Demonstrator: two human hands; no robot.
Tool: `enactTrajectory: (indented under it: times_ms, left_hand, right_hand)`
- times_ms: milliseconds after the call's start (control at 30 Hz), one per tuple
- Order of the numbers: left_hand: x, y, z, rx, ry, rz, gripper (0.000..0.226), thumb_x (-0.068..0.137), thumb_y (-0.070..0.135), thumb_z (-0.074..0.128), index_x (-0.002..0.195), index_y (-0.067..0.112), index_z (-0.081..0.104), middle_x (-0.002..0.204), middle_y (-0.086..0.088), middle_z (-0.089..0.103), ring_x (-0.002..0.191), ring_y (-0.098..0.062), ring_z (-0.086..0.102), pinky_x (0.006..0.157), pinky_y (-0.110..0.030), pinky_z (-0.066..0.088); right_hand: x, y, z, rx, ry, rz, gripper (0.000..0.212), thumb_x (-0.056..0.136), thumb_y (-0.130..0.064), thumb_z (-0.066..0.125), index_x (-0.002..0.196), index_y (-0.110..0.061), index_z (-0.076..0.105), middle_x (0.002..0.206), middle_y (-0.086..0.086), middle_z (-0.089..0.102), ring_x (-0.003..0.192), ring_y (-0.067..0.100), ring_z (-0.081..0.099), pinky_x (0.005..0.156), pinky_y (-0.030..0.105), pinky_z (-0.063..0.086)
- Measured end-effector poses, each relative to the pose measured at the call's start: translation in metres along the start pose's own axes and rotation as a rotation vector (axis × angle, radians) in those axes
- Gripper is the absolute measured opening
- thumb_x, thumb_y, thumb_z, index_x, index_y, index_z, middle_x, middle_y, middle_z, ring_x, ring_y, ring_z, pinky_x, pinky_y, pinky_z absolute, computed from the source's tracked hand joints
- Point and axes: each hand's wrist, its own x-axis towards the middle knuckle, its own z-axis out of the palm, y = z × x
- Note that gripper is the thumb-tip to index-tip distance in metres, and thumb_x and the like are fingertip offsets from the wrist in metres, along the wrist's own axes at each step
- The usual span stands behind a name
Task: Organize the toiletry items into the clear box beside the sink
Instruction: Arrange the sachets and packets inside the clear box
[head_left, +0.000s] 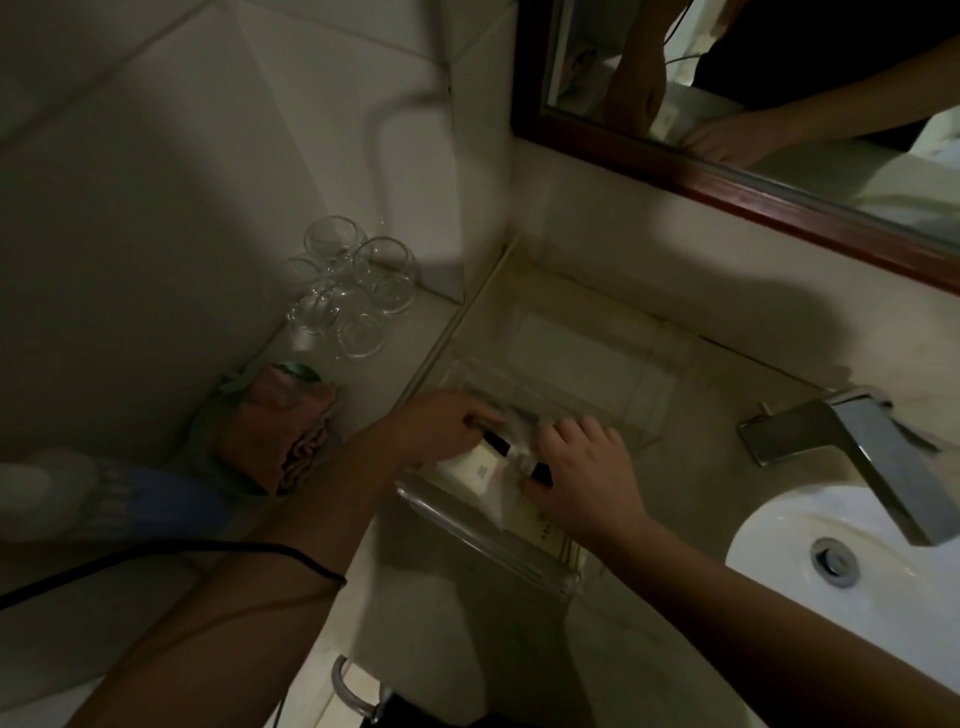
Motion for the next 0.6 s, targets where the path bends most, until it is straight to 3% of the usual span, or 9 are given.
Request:
enactTrajectory:
  times_ms: [133, 267, 400, 467, 600]
  left_hand:
    - [0.004, -0.001, -0.001, 0.035, -0.062, -0.030, 0.045, 0.087, 0.011, 0.051, 0.122, 0.038, 0.061, 0.119, 0.006, 0.065, 0.094, -0.008, 0.059, 0.083, -0.026, 0.049]
    - [0.008, 0.005, -0.002, 0.079, -0.143, -0.061, 0.037, 0.090, 0.014, 0.048, 0.117, 0.035, 0.063, 0.096, 0.007, 0.064, 0.074, -0.003, 0.055, 0.065, -0.021, 0.043]
    - [0.009, 0.009, -0.002, 0.045, -0.119, -0.081, 0.044, 0.088, 0.011, 0.049, 0.126, 0.029, 0.059, 0.117, -0.002, 0.064, 0.092, -0.015, 0.059, 0.075, -0.025, 0.045]
    - [0.006, 0.007, -0.003, 0.000, -0.073, -0.069, 0.041, 0.089, 0.009, 0.049, 0.126, 0.025, 0.060, 0.117, -0.003, 0.064, 0.100, -0.019, 0.060, 0.080, -0.026, 0.045]
    - [0.002, -0.005, -0.002, -0.044, 0.066, -0.050, 0.034, 0.089, 0.009, 0.054, 0.121, 0.018, 0.063, 0.122, -0.005, 0.062, 0.100, -0.016, 0.058, 0.079, -0.022, 0.040]
  right_hand:
    - [0.004, 0.000, 0.004, -0.022, -0.013, 0.002, 0.030, 0.087, -0.047, 0.051, 0.107, -0.027, 0.062, 0.100, -0.005, 0.062, 0.092, 0.018, 0.052, 0.079, 0.033, 0.038]
    - [0.006, 0.002, 0.004, -0.043, -0.047, -0.004, 0.033, 0.089, -0.049, 0.045, 0.104, -0.029, 0.067, 0.095, -0.005, 0.066, 0.088, 0.019, 0.051, 0.075, 0.035, 0.036]
    - [0.007, 0.005, 0.004, -0.036, -0.057, -0.006, 0.035, 0.088, -0.052, 0.042, 0.103, -0.031, 0.065, 0.092, -0.007, 0.067, 0.085, 0.018, 0.051, 0.073, 0.034, 0.033]
    - [0.006, 0.005, 0.004, -0.018, -0.056, -0.005, 0.035, 0.088, -0.054, 0.041, 0.104, -0.032, 0.063, 0.092, -0.008, 0.068, 0.086, 0.018, 0.051, 0.076, 0.034, 0.035]
    - [0.004, 0.007, 0.005, -0.037, -0.059, -0.007, 0.044, 0.087, -0.058, 0.038, 0.111, -0.030, 0.061, 0.101, -0.006, 0.065, 0.091, 0.019, 0.052, 0.079, 0.035, 0.038]
